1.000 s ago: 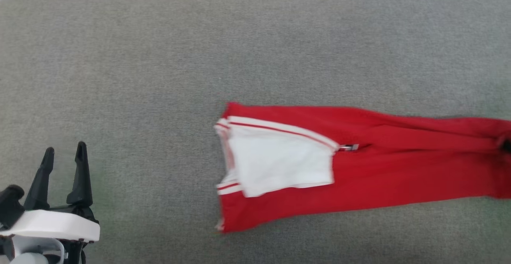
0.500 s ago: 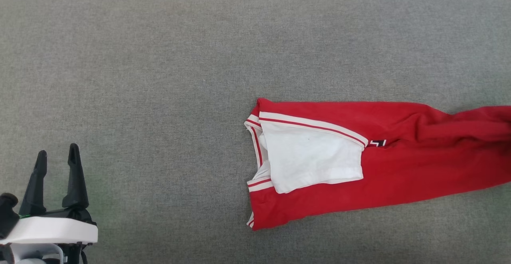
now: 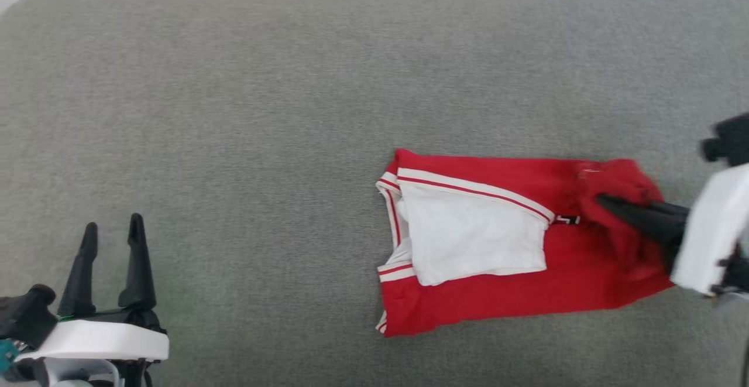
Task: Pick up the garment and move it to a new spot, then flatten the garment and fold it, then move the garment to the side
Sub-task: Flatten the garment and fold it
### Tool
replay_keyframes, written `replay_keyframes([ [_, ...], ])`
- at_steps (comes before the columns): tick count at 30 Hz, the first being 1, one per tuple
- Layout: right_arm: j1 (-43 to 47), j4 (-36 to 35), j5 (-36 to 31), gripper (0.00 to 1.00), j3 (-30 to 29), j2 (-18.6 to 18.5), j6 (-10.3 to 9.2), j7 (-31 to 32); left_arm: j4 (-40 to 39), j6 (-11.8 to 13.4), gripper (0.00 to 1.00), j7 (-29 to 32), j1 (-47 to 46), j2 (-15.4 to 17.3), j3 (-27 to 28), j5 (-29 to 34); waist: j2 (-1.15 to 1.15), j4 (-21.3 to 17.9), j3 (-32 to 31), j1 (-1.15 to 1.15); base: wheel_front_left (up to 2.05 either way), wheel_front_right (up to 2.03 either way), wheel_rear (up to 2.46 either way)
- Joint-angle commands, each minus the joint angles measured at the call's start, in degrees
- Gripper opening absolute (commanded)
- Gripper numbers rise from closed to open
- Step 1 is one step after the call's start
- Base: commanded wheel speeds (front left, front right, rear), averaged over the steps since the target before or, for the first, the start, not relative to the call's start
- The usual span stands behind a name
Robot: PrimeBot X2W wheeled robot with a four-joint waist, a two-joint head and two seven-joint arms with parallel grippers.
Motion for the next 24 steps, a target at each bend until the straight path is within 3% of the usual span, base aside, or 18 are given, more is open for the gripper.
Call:
replay_keyframes([
  [1, -1.05, -0.41, -0.70, 0.00, 1.11, 1.05, 0.00, 0.11, -0.21, -0.20, 1.00, -0.26, -0.45, -0.12, -0.33, -0.50, 0.00, 0.96, -0.45, 0.00, 0.00, 0.00, 0.00],
  [9, -5.44, 4.03, -3.00, 0.00, 11.46, 6.78, 0.00, -1.52, 0.44, -0.21, 1.00, -0.26, -1.86, -1.00, -3.92, -0.68, 0.00, 6.47, -1.51, 0.00, 0.00, 0.00, 0.00],
  [20, -10.93, 12.69, -4.95, 0.00, 22.65, 9.17, 0.00, -6.62, 0.99, -0.21, 1.00, -0.26, -2.76, -1.72, -5.55, -1.31, 0.00, 10.77, -1.57, 0.00, 0.00, 0.00, 0.00],
  [21, -11.52, 13.22, -5.17, 0.16, 23.39, 9.06, 0.00, -7.32, 1.01, -0.21, 1.00, -0.27, -2.84, -1.76, -5.63, -1.33, 0.00, 10.86, -1.56, 0.00, 0.00, 0.00, 0.00],
  [22, -12.08, 13.51, -5.12, 0.45, 24.29, 8.94, 0.01, -8.26, 1.00, -0.22, 1.00, -0.27, -2.93, -1.81, -5.57, -1.37, 0.00, 10.90, -1.55, 0.00, 0.00, 0.00, 0.00],
  [23, -12.39, 14.13, -5.07, 1.00, 24.81, 8.70, 0.00, -8.97, 0.97, -0.22, 1.00, -0.27, -2.95, -1.86, -5.40, -1.39, 0.00, 10.85, -1.59, 0.00, 0.00, 0.00, 0.00],
  [24, -12.59, 14.46, -4.92, 1.00, 25.36, 8.32, 0.00, -9.37, 0.91, -0.22, 1.00, -0.27, -2.90, -1.86, -5.28, -1.48, 0.00, 10.72, -1.63, 0.00, 0.00, 0.00, 0.00],
])
